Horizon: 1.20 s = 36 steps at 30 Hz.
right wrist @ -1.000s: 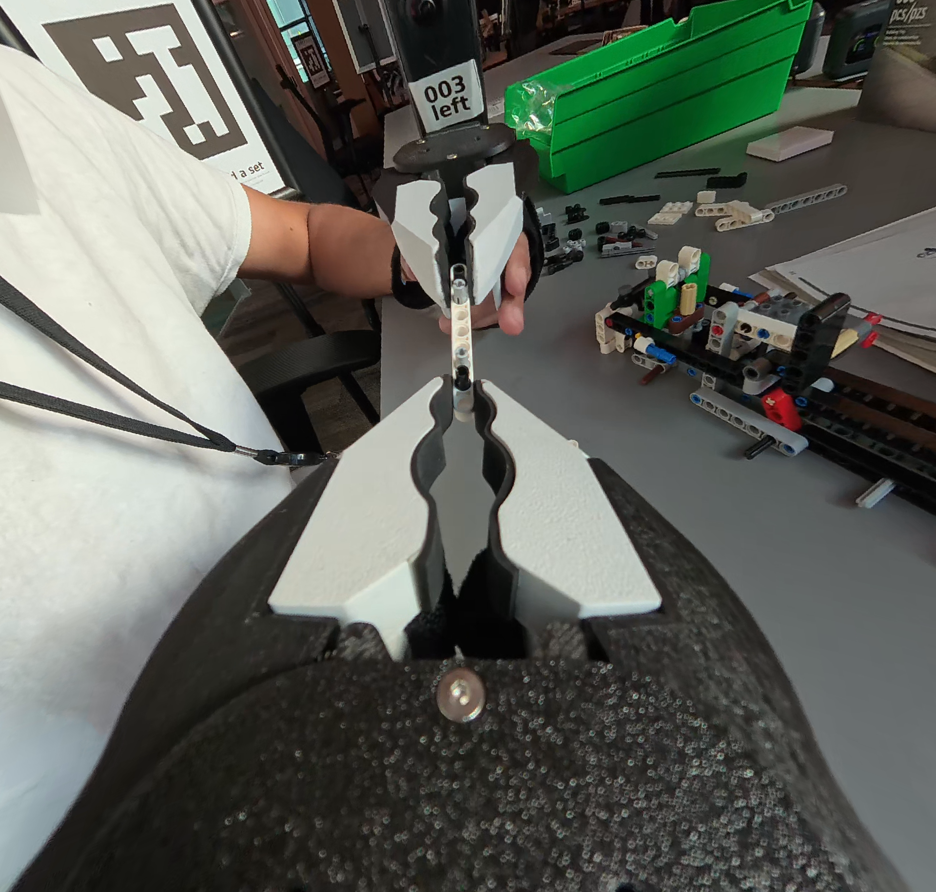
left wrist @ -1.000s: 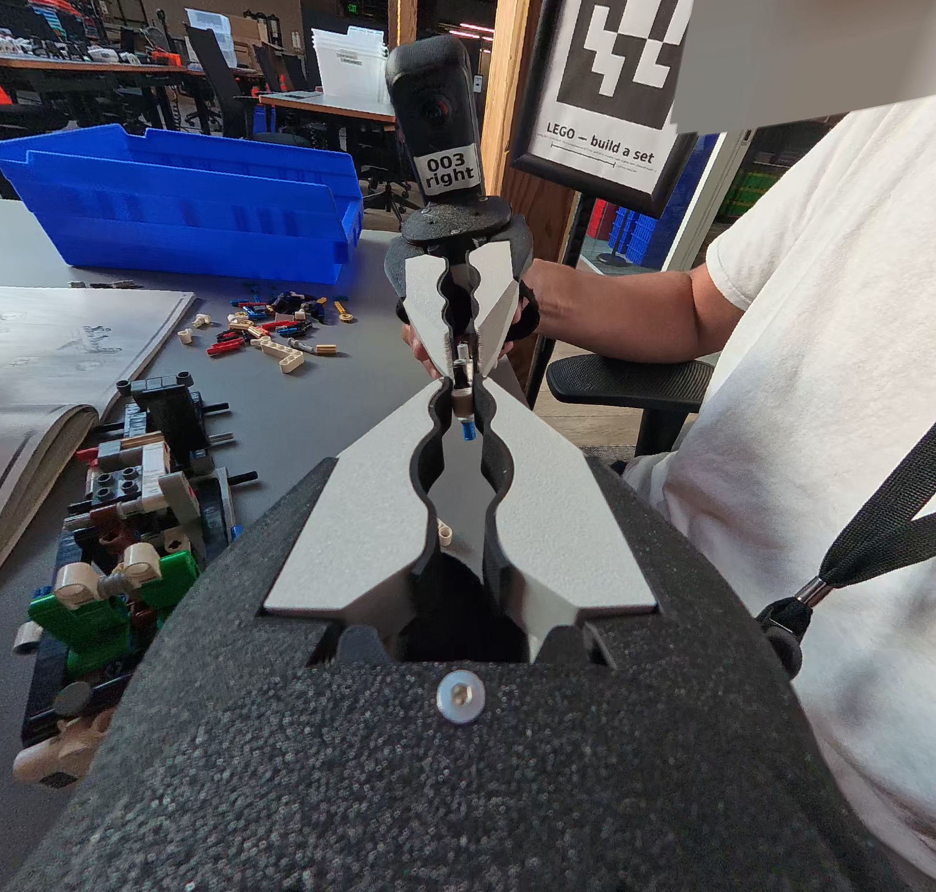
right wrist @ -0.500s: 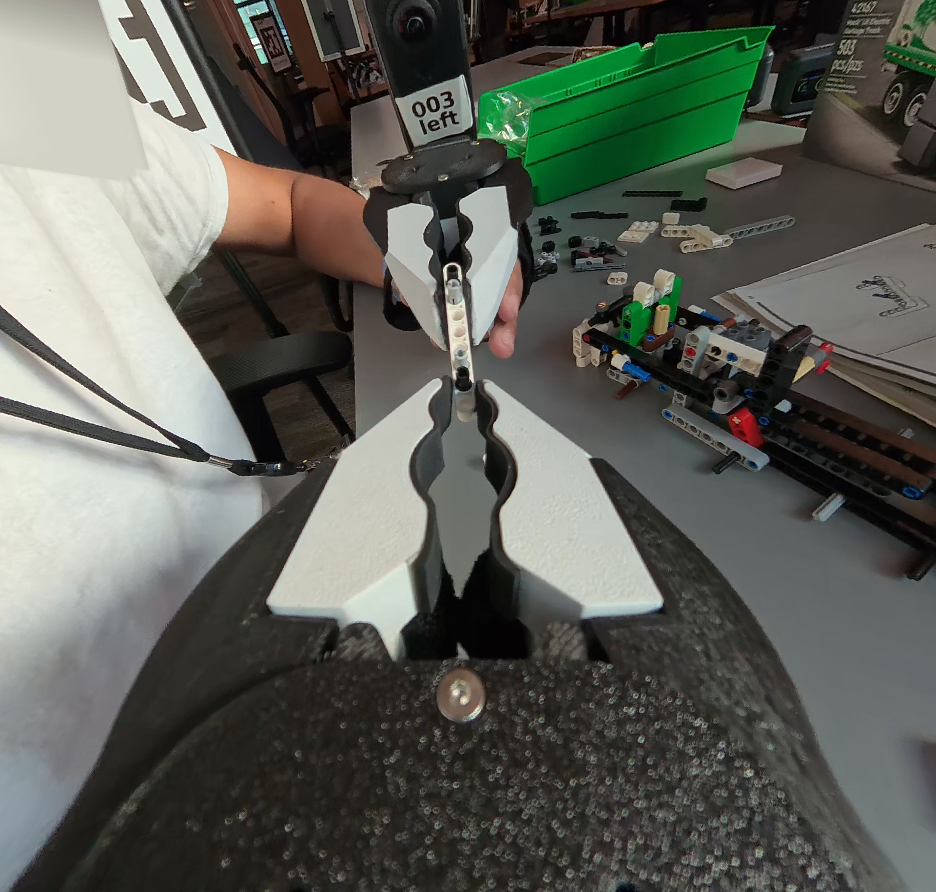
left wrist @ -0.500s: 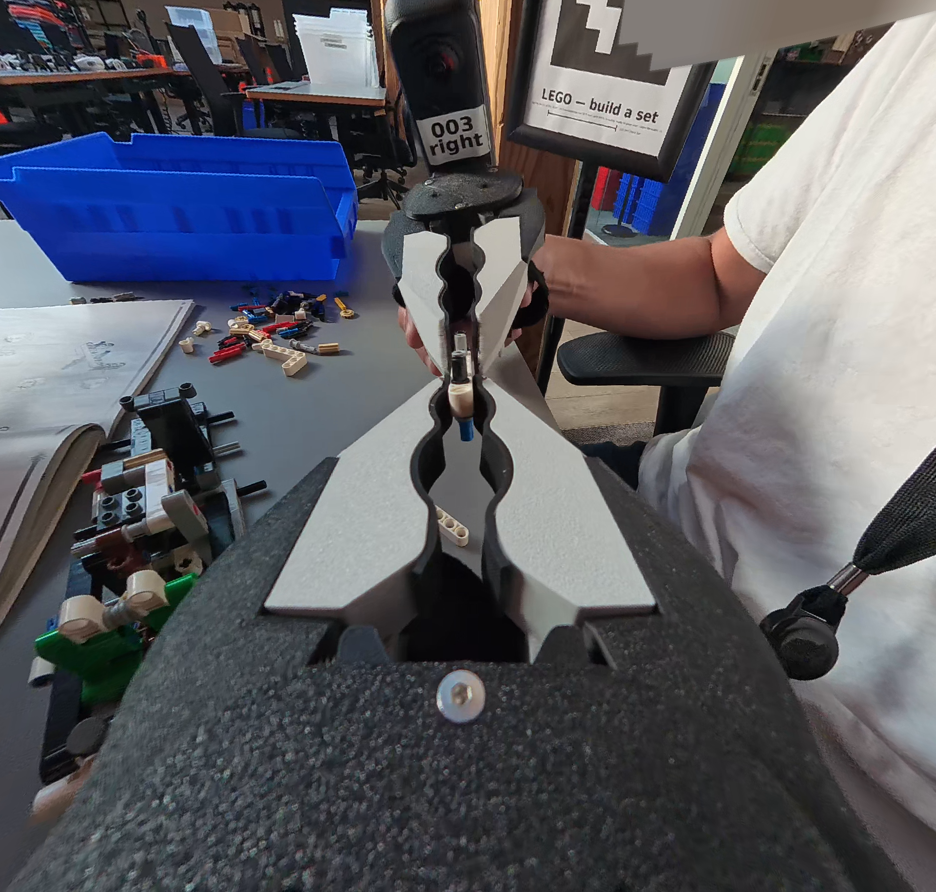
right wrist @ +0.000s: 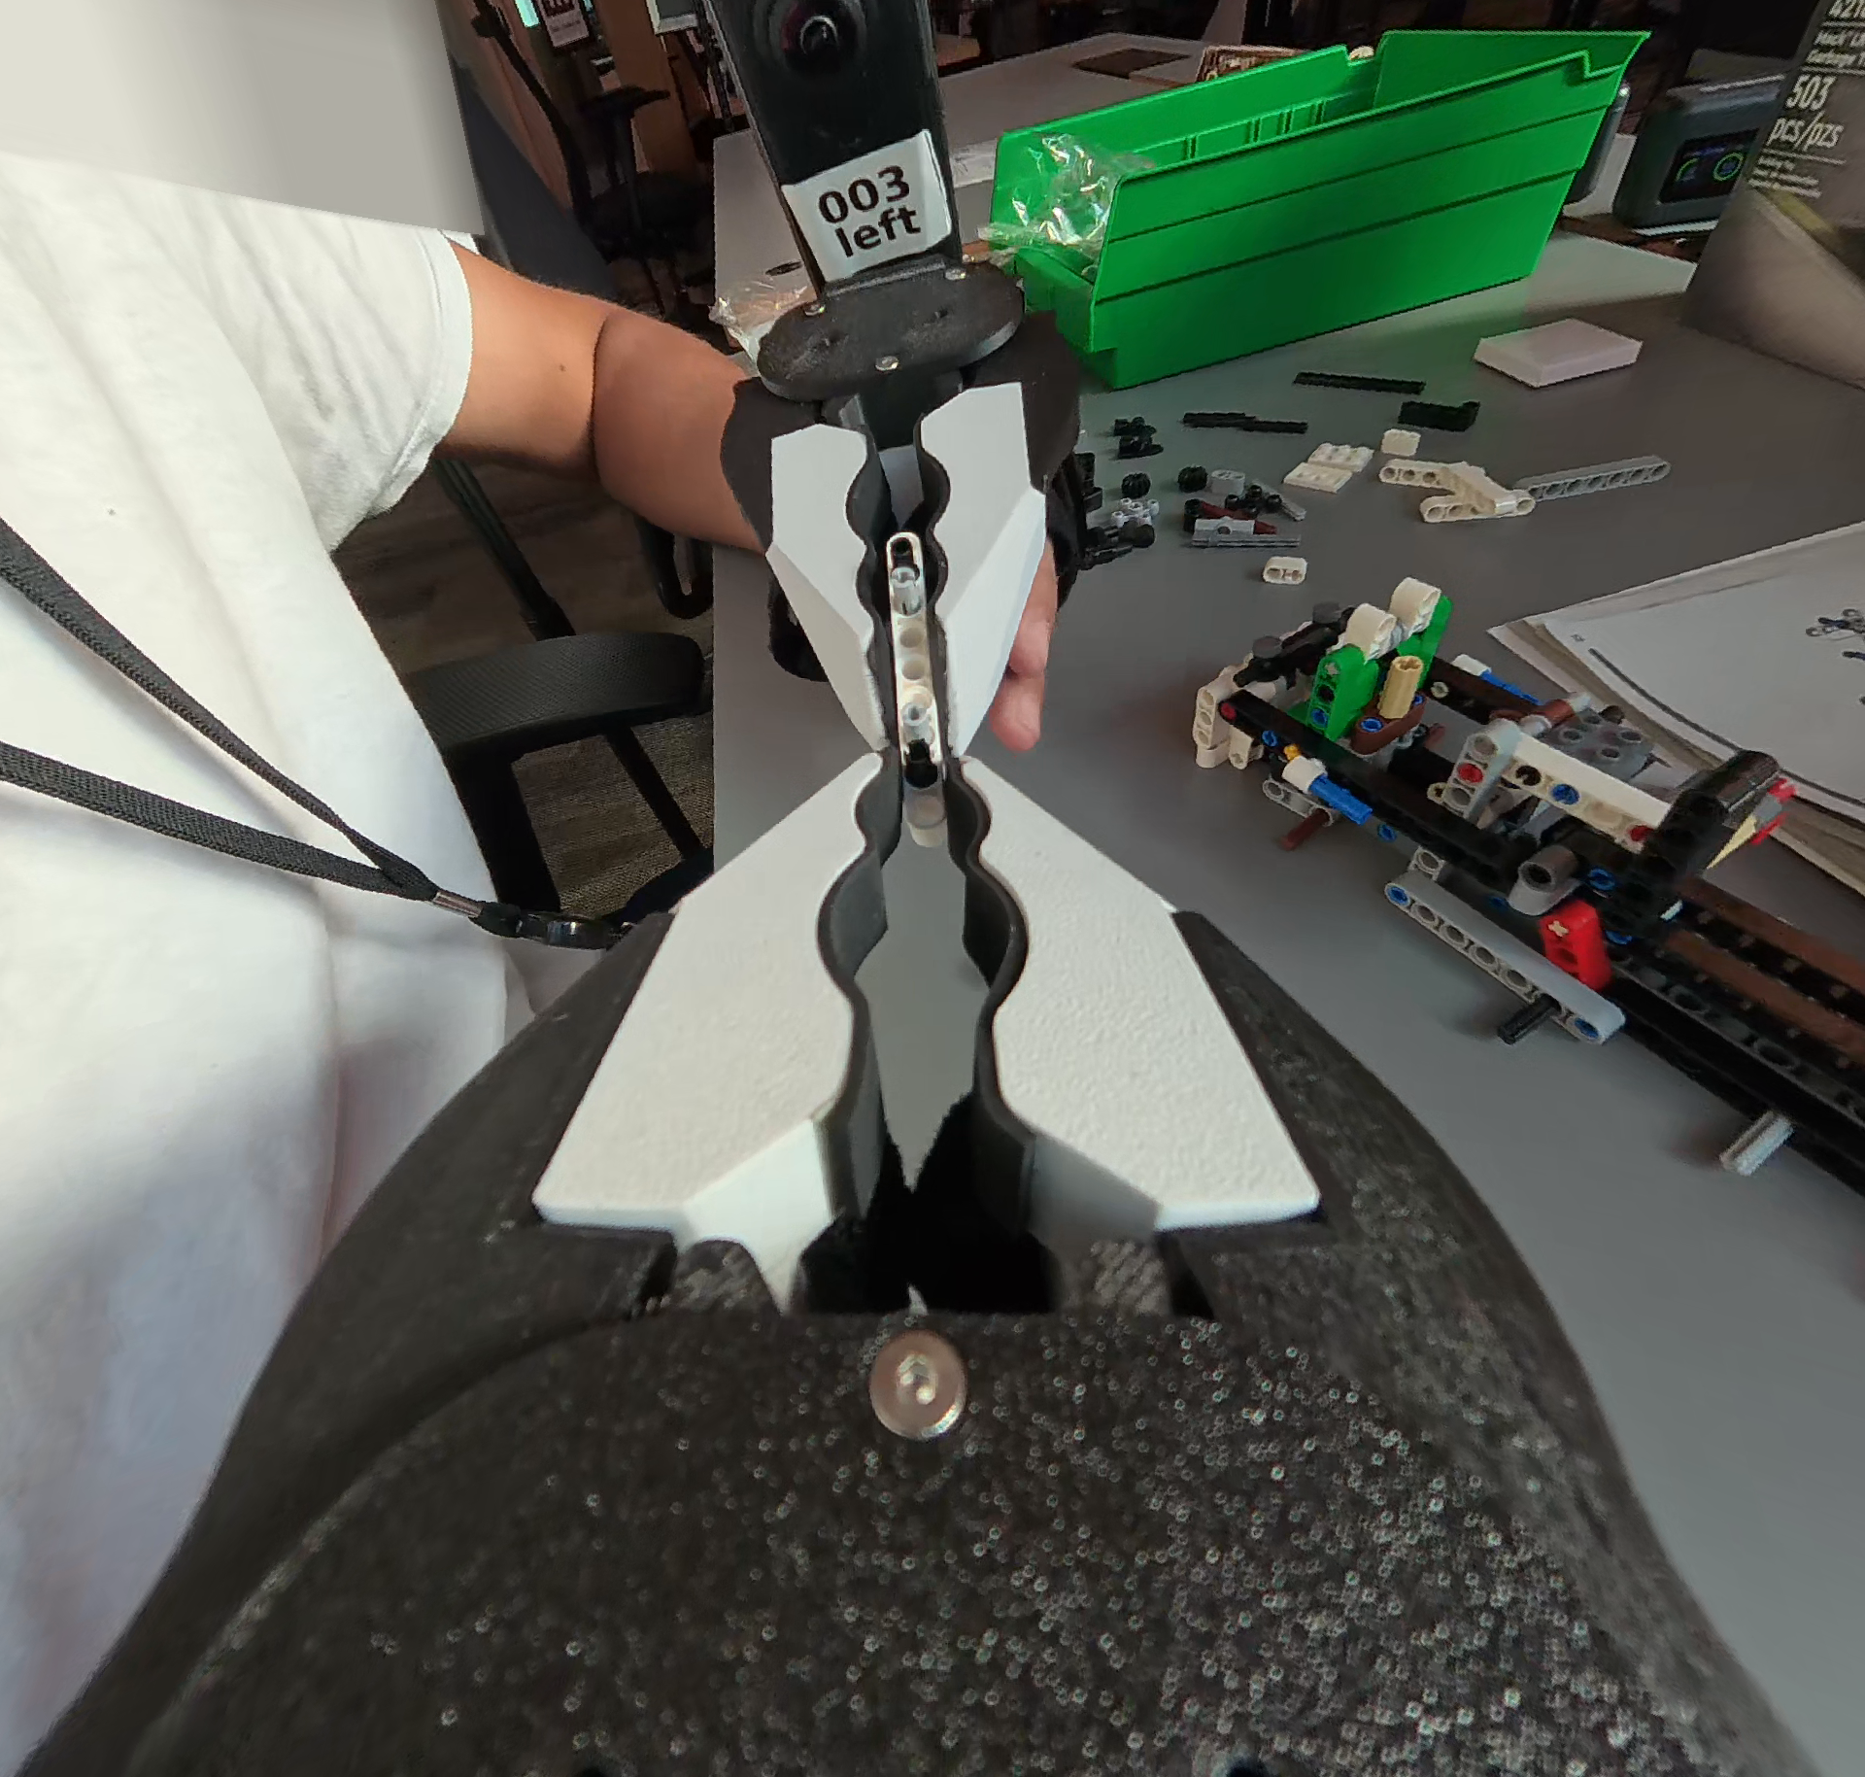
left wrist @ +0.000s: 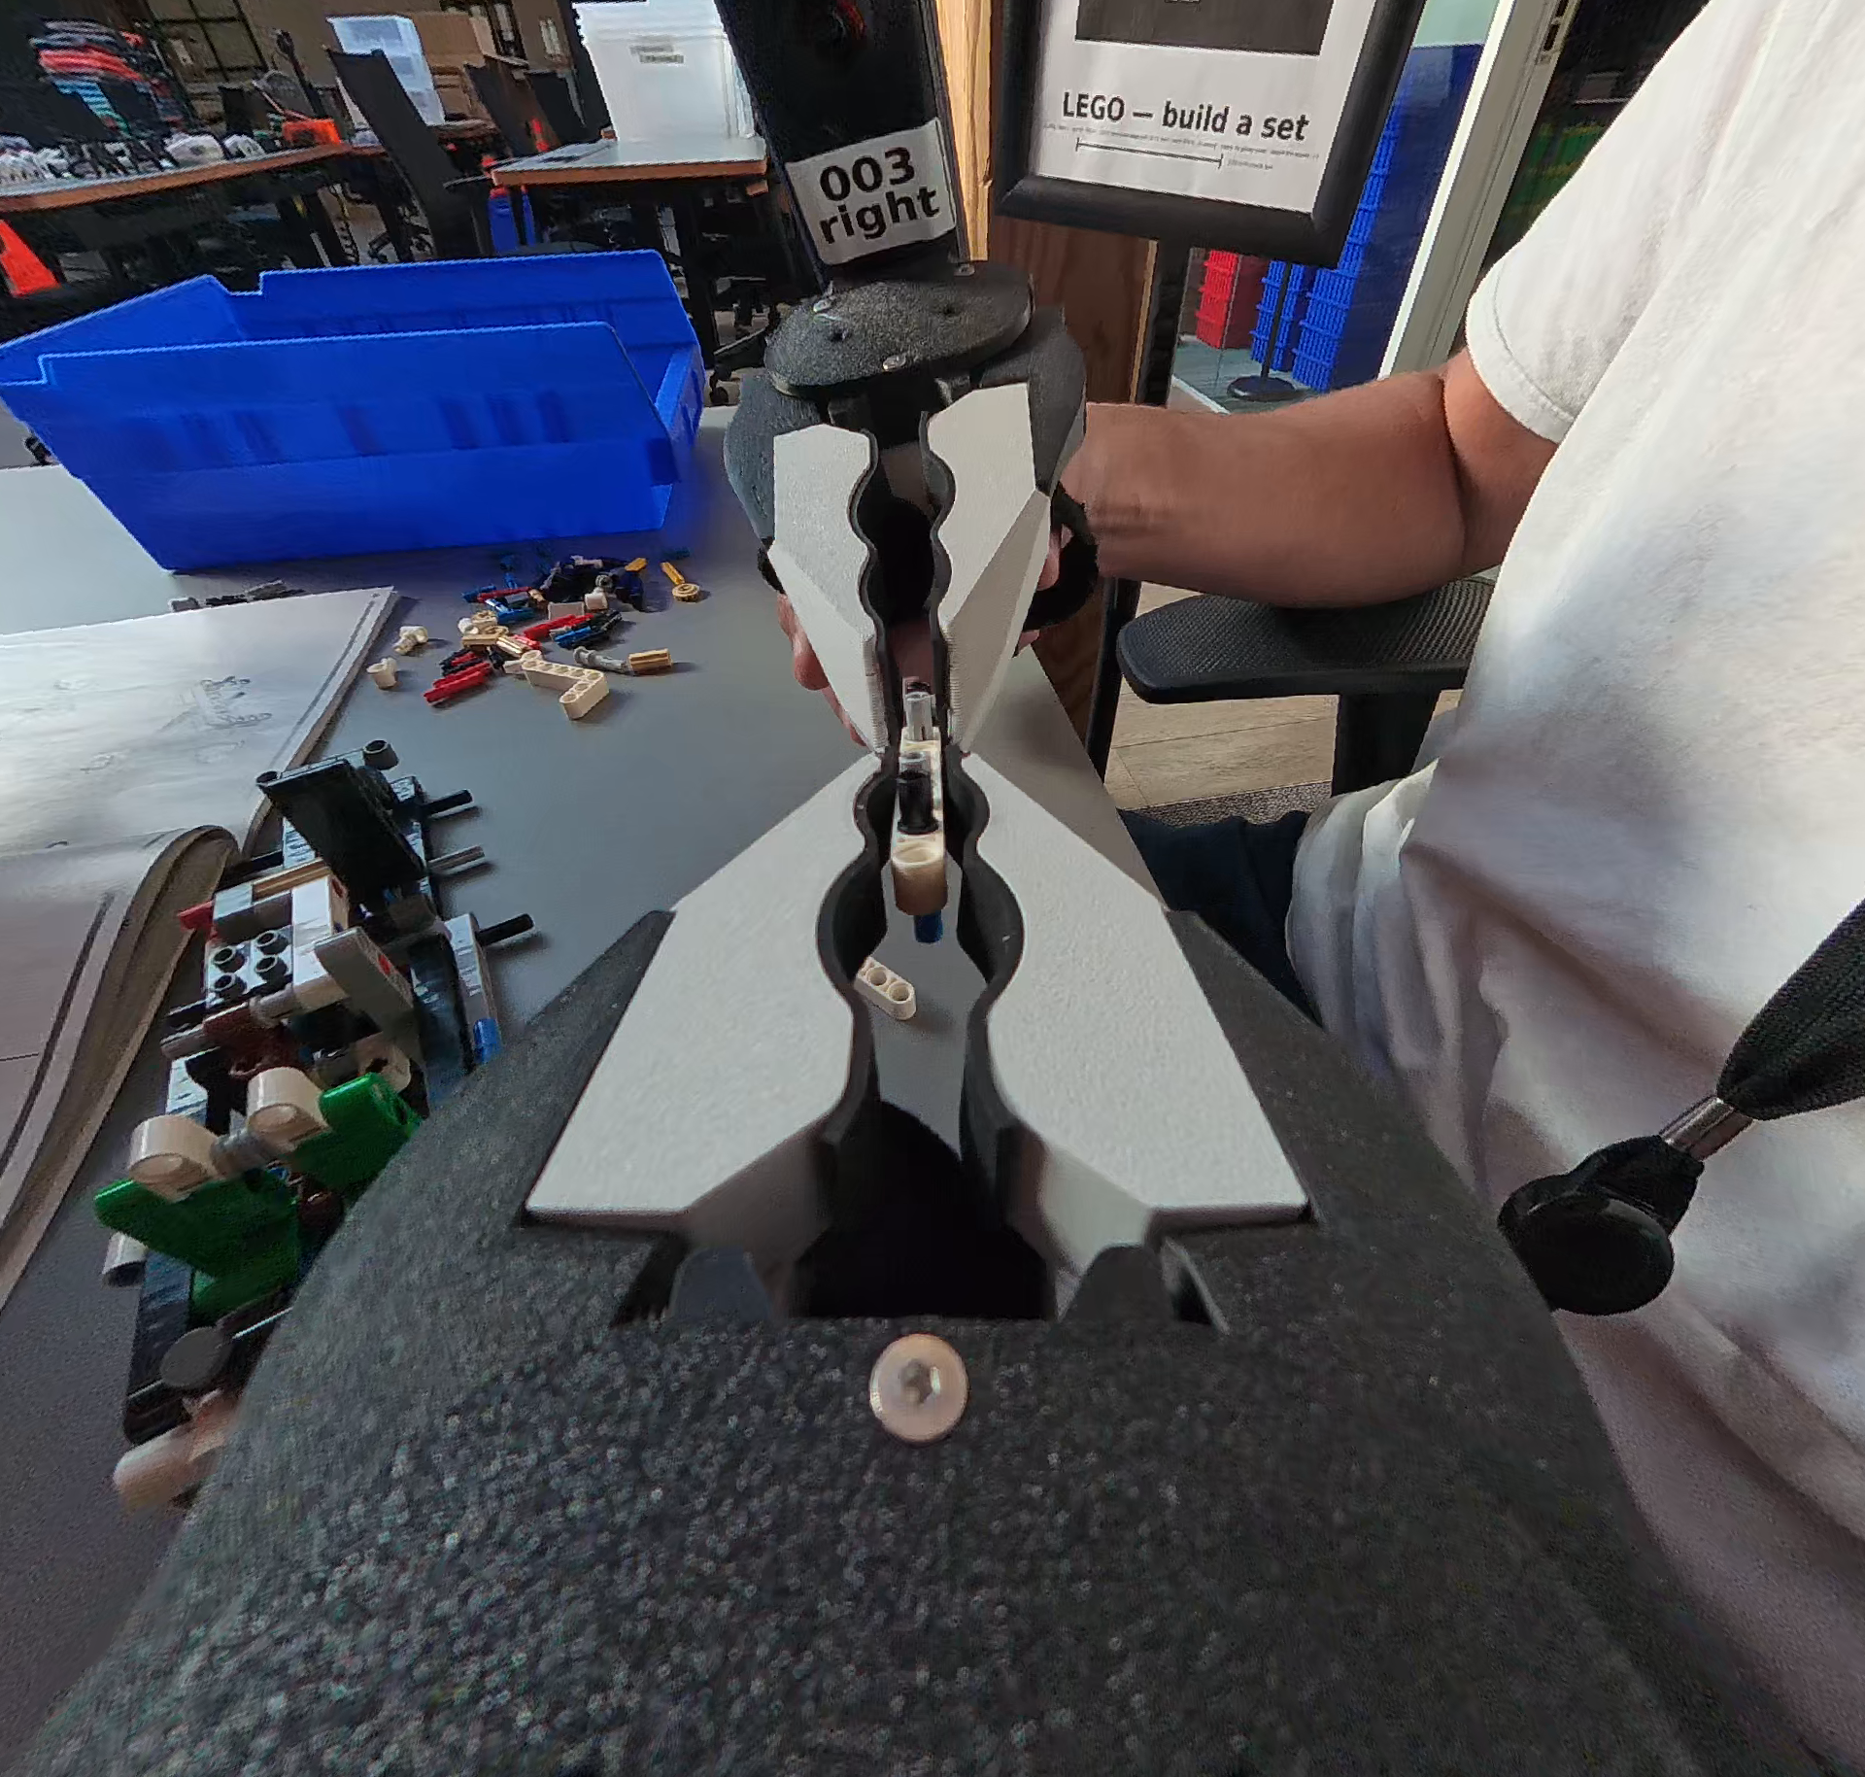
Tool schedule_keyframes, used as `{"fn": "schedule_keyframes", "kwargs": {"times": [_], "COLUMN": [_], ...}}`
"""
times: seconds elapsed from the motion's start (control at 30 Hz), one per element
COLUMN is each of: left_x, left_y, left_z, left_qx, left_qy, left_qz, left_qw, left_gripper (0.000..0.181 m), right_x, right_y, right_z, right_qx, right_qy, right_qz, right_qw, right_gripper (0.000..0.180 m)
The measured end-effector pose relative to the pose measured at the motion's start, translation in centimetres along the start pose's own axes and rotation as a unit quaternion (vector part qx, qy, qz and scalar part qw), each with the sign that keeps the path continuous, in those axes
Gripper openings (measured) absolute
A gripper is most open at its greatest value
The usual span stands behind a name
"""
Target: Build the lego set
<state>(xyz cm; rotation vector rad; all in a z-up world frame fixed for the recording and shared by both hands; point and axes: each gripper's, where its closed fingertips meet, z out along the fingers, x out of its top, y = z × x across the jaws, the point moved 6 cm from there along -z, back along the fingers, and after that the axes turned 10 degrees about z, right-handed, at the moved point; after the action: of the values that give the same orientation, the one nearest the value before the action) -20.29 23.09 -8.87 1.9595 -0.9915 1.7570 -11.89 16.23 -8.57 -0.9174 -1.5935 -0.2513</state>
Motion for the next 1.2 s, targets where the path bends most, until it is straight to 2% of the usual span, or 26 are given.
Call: {"fn": "schedule_keyframes", "kwargs": {"times": [0.03,0.1,0.17,0.23,0.3,0.37,0.47,0.6,0.7,0.77,0.87,0.97,1.03,1.1,1.2], "left_x": [-0.1,-0.3,-0.5,-0.6,-0.6,-0.6,-0.6,-0.6,-0.6,-0.6,-0.7,-0.8,-0.9,-0.9,-1.0], "left_y": [0.0,-0.1,-0.4,-0.6,-0.7,-0.9,-1.1,-0.9,-0.9,-0.9,-1.2,-1.4,-1.4,-1.4,-1.4], "left_z": [-0.1,-0.5,-0.7,-0.8,-0.8,-0.9,-1.0,-1.0,-0.9,-1.0,-1.1,-1.1,-1.1,-1.1,-1.1], "left_qx": [0.006,0.025,0.039,0.044,0.042,0.041,0.039,0.038,0.036,0.038,0.057,0.077,0.078,0.078,0.079], "left_qy": [-0.004,-0.012,-0.021,-0.024,-0.022,-0.016,-0.015,-0.016,-0.018,-0.017,-0.019,-0.032,-0.036,-0.036,-0.039], "left_qz": [0.005,0.028,0.035,0.026,0.015,0.006,-0.002,0.004,0.004,0.003,0.014,0.037,0.042,0.042,0.044], "left_qw": [1.0,0.999,0.998,0.998,0.999,0.999,0.999,0.999,0.999,0.999,0.998,0.996,0.995,0.995,0.995], "left_gripper": [0.005,0.005,0.005,0.005,0.005,0.005,0.005,0.005,0.005,0.005,0.005,0.005,0.005,0.005,0.005], "right_x": [-0.1,-0.3,-0.3,-0.8,-2.0,-3.3,-4.4,-4.4,-4.1,-4.2,-4.2,-3.3,-3.7,-4.4,-4.8], "right_y": [0.1,1.0,3.0,6.1,8.6,10.1,11.6,12.4,12.7,12.9,12.5,9.1,5.5,2.1,-0.3], "right_z": [0.0,-1.0,-3.5,-7.0,-10.3,-11.6,-11.1,-10.2,-10.1,-10.2,-9.8,-7.4,-5.4,-3.6,-2.0], "right_qx": [-0.007,-0.039,-0.126,-0.26,-0.378,-0.419,-0.412,-0.425,-0.411,-0.399,-0.377,-0.271,-0.172,-0.086,-0.06], "right_qy": [-0.001,-0.014,-0.023,-0.03,-0.065,-0.1,-0.122,-0.167,-0.198,-0.208,-0.204,-0.157,-0.174,-0.206,-0.228], "right_qz": [0.0,0.006,0.017,0.03,0.049,0.06,0.091,0.005,-0.016,-0.001,0.032,0.057,0.021,0.011,-0.002], "right_qw": [1.0,0.999,0.992,0.965,0.922,0.9,0.899,0.89,0.89,0.893,0.903,0.948,0.969,0.975,0.972], "right_gripper": [0.008,0.025,0.024,0.021,0.022,0.026,0.036,0.035,0.025,0.008,0.007,0.006,0.006,0.006,0.006]}}
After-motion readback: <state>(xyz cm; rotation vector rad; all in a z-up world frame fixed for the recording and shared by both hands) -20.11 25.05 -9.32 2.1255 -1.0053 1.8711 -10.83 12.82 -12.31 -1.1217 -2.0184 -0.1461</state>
